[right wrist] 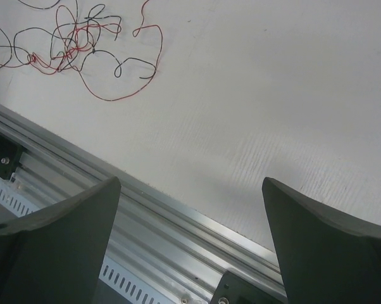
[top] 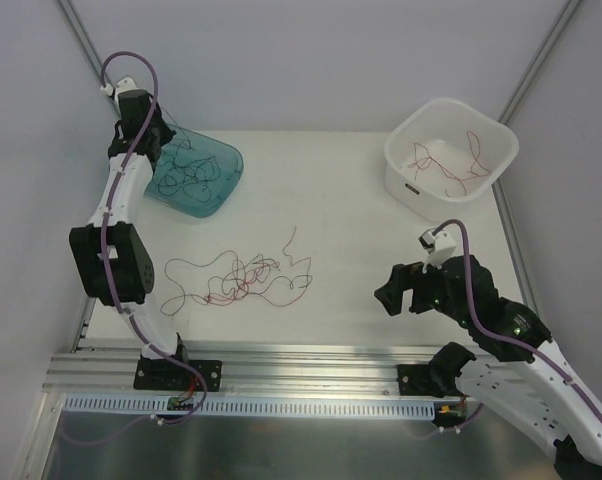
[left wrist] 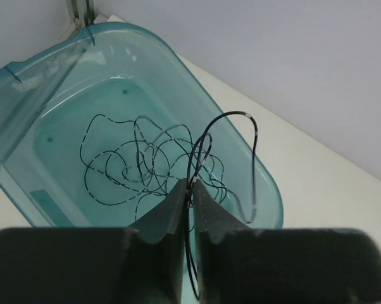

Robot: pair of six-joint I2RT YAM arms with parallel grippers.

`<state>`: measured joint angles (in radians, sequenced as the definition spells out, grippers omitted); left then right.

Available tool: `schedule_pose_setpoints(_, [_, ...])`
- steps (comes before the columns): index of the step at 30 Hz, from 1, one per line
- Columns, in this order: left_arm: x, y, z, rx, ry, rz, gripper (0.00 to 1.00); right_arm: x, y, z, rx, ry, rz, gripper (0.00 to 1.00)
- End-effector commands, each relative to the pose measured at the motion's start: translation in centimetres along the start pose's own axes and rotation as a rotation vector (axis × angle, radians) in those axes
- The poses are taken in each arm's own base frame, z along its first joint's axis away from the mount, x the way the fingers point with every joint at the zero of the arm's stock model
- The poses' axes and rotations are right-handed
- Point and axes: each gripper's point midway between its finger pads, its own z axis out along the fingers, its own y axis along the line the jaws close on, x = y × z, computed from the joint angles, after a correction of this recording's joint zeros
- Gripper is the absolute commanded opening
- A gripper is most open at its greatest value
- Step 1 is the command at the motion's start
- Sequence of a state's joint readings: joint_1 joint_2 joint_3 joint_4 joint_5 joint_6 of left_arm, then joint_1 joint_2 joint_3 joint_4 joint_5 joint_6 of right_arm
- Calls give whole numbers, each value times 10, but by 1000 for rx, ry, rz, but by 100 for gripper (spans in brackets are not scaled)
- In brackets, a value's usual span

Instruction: Untangle the cables

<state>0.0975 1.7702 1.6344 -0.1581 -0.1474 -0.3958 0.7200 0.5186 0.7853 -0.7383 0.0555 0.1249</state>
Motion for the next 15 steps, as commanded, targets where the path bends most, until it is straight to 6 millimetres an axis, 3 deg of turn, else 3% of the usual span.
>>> schedule_pose_setpoints(1, [-4, 9, 31, 12, 0, -37, 13, 3, 4, 7, -19, 23, -26, 100])
schedule_pose_setpoints(4, [14, 15, 41, 14, 51, -61, 47, 6, 2, 11, -7, 50, -36, 100])
schedule_pose_setpoints(5, [16, 16, 40, 16, 55, -61, 63, 6, 2, 12, -8, 54, -38, 99])
schedule_pose_setpoints(6, [18, 14, 37, 25, 61, -61, 69, 5, 3, 12, -10, 53, -39, 100])
schedule_pose_setpoints(8, [18, 12, 24, 45, 65, -54, 79, 5, 4, 15, -15, 57, -42, 100])
schedule_pose_setpoints(9, [9, 8, 11, 62, 44, -56, 87, 6, 6, 17, -26, 64, -41, 100])
schedule_pose_setpoints(10, [18, 11, 5, 64, 65, -56, 90, 4, 8, 19, -29, 59, -41, 100])
schedule_pose_setpoints(12, [9, 2, -23, 115, 49, -68, 96, 9, 14, 24, -64, 91, -39, 100])
schedule_pose_setpoints(14, [32, -2, -40, 155, 108, -90, 99, 10, 18, 31, -76, 107, -29, 100])
schedule_pose_setpoints(15, [27, -7, -60, 180, 91, -96, 99, 12, 22, 33, -94, 118, -26, 100])
